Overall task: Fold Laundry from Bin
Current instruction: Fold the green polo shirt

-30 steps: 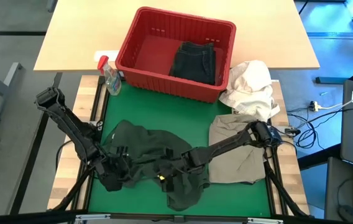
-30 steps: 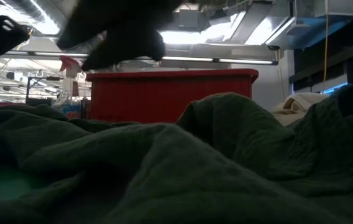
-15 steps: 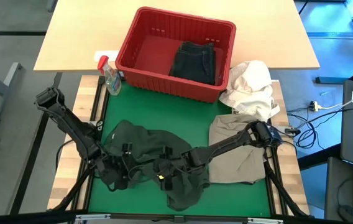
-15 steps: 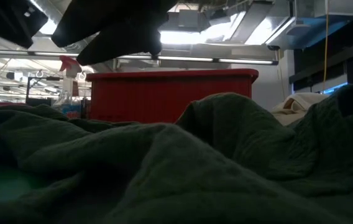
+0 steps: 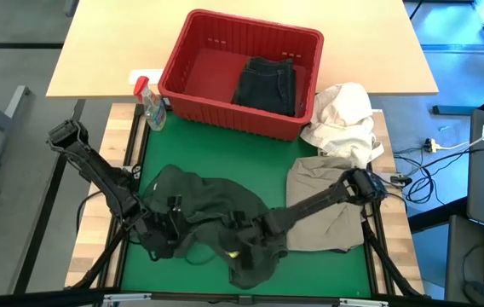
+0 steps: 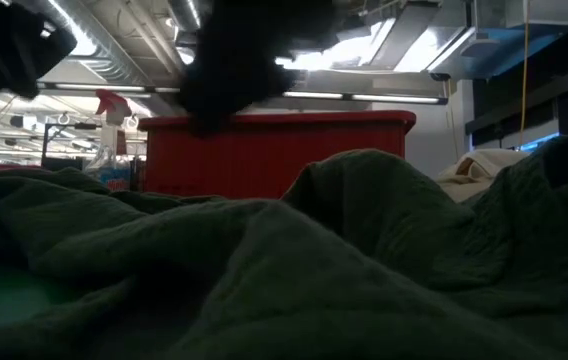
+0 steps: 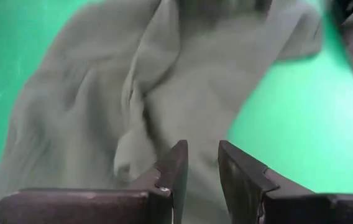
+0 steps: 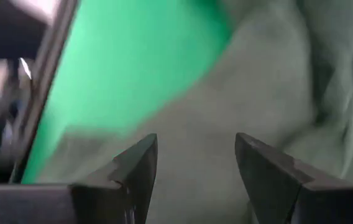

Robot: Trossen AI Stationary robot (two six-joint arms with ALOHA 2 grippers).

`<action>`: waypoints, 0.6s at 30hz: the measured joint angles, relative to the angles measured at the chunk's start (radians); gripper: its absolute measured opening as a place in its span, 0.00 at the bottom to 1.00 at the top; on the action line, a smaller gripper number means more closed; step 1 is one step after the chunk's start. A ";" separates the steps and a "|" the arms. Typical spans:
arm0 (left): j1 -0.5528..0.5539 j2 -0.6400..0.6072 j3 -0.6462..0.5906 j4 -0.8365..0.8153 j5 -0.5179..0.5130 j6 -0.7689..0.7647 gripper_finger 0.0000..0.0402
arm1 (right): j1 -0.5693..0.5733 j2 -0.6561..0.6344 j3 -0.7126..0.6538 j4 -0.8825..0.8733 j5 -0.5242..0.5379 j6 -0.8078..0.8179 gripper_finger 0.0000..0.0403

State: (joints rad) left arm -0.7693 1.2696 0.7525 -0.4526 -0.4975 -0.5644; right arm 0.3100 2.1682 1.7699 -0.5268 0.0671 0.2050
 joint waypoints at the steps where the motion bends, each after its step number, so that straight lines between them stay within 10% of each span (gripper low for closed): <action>1: -0.004 0.000 0.000 -0.031 -0.004 -0.018 0.21 | 0.011 -0.004 0.000 -0.053 0.001 0.008 0.54; 18: -0.010 0.000 -0.240 -0.040 0.053 -0.418 0.21 | -0.001 -0.007 -0.137 -0.250 0.234 0.086 0.54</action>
State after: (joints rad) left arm -0.7792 1.2696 0.5129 -0.4923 -0.4445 -0.9824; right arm 0.3086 2.1609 1.6325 -0.7763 0.3013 0.2910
